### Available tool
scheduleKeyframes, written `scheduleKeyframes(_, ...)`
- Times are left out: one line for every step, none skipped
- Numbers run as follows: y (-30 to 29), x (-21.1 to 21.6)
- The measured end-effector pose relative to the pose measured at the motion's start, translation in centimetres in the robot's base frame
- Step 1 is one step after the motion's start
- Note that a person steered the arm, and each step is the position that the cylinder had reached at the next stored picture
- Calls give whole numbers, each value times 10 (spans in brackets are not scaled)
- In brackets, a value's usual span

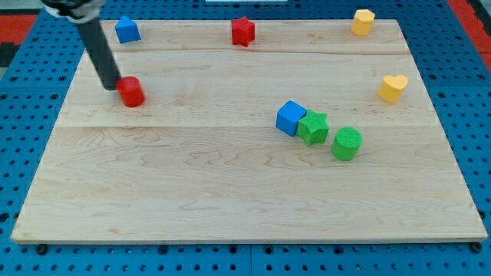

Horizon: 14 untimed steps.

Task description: Move yellow heart to the top center

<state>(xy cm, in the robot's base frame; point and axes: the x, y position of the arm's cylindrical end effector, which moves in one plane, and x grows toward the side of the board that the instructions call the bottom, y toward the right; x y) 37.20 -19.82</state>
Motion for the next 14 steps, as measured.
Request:
scheduleKeyframes(42,38)
scheduleKeyframes(118,59)
scheduleKeyframes(144,-8)
scheduleKeyframes(143,-20)
scheduleKeyframes(152,-29)
scheduleKeyframes(215,-67)
scheduleKeyframes(310,-60)
scheduleKeyframes(422,-74)
scheduleKeyframes(515,-48)
scheduleKeyframes(522,23)
scheduleKeyframes(459,25)
scheduleKeyframes(458,-31)
scheduleKeyframes(406,-41)
scheduleKeyframes(395,-33)
